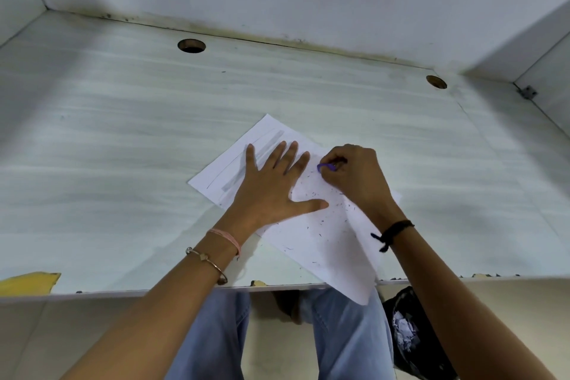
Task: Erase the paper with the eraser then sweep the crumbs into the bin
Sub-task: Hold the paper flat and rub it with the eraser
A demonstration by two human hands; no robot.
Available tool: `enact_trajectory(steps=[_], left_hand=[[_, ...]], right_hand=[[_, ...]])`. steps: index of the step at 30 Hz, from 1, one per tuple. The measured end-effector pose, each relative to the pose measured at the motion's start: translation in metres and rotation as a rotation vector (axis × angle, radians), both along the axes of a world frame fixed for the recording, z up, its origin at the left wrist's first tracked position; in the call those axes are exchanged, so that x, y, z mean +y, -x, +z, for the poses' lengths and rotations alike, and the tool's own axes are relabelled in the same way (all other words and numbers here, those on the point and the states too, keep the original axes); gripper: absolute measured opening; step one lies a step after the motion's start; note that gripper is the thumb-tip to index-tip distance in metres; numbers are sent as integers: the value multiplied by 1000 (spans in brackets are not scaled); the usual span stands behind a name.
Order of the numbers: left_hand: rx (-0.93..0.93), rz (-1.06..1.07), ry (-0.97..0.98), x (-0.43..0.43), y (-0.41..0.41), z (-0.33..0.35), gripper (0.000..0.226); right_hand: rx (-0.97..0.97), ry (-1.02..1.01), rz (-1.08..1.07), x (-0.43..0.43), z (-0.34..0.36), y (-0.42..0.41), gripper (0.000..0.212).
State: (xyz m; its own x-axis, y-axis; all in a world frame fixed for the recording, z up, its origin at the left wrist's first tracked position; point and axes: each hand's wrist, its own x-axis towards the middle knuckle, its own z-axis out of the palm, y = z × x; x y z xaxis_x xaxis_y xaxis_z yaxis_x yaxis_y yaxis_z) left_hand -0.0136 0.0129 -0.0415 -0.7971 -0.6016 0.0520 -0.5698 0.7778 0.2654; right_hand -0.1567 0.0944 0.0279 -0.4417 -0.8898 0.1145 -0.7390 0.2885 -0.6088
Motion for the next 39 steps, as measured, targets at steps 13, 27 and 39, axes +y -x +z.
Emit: enact_trajectory(steps=[13, 27, 39], left_hand=[[-4, -3, 6, -1, 0, -1, 108], [-5, -2, 10, 0, 1, -1, 104], [-10, -4, -13, 0, -1, 2, 104]], right_hand=[[-10, -56, 73, 5, -3, 0, 11], [41, -53, 102, 2, -2, -2, 11], [-49, -7, 33, 2, -8, 16, 8]])
